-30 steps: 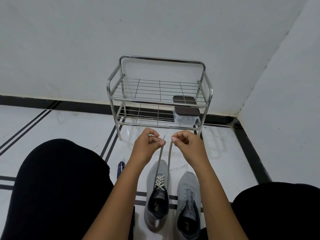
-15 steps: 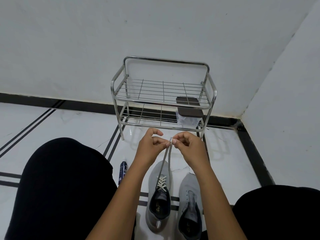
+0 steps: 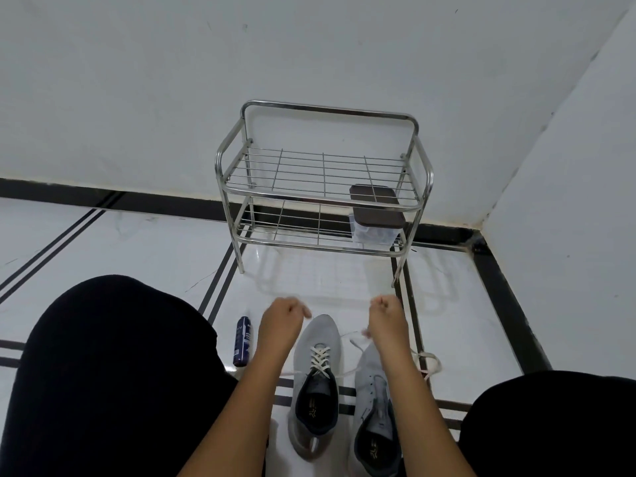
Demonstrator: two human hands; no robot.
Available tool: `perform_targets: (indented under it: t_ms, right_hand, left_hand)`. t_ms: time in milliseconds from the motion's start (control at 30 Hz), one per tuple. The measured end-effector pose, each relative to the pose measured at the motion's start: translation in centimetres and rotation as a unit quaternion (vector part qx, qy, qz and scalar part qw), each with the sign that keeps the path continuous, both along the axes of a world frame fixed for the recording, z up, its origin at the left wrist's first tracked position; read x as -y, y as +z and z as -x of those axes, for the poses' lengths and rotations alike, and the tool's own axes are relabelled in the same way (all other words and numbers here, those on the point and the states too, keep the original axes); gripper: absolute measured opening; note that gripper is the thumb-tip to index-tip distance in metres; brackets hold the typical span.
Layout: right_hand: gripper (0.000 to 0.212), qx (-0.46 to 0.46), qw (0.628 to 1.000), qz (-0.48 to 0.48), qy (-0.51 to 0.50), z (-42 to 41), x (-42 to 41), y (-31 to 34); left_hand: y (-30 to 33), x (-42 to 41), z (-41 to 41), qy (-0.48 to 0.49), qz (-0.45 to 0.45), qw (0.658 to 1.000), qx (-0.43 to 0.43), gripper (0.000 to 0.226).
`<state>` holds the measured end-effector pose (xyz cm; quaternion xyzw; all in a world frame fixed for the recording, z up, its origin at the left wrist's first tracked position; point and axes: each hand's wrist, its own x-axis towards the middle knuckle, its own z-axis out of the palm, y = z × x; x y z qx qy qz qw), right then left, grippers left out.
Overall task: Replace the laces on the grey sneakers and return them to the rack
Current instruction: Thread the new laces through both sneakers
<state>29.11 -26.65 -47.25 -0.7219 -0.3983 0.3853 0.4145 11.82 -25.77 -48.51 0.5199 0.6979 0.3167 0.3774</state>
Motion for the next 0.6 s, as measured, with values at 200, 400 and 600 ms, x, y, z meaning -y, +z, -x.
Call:
perform_targets:
  t_ms: [200, 400, 600]
  right_hand:
    - [0.025, 0.220, 0.916, 0.275, 0.193, 1.5, 2.5, -10.7]
    - [0.034, 0.250, 0.896, 0.288, 0.227, 2.6, 4.2, -14.4]
    - [0.029, 0.251, 0.899, 0.279, 0.226, 2.7, 3.5, -15.4]
  left_hand:
    - [-10.4, 3.4, -0.9, -0.108, 0.229, 0.942, -0.220, 0.031]
    - [-13.6, 2.2, -0.4, -0.032, 0.327, 0.935, -0.131, 0.037]
    - [-15.5, 0.8, -1.3, -0.052, 0.368, 0.925, -0.082, 0.039]
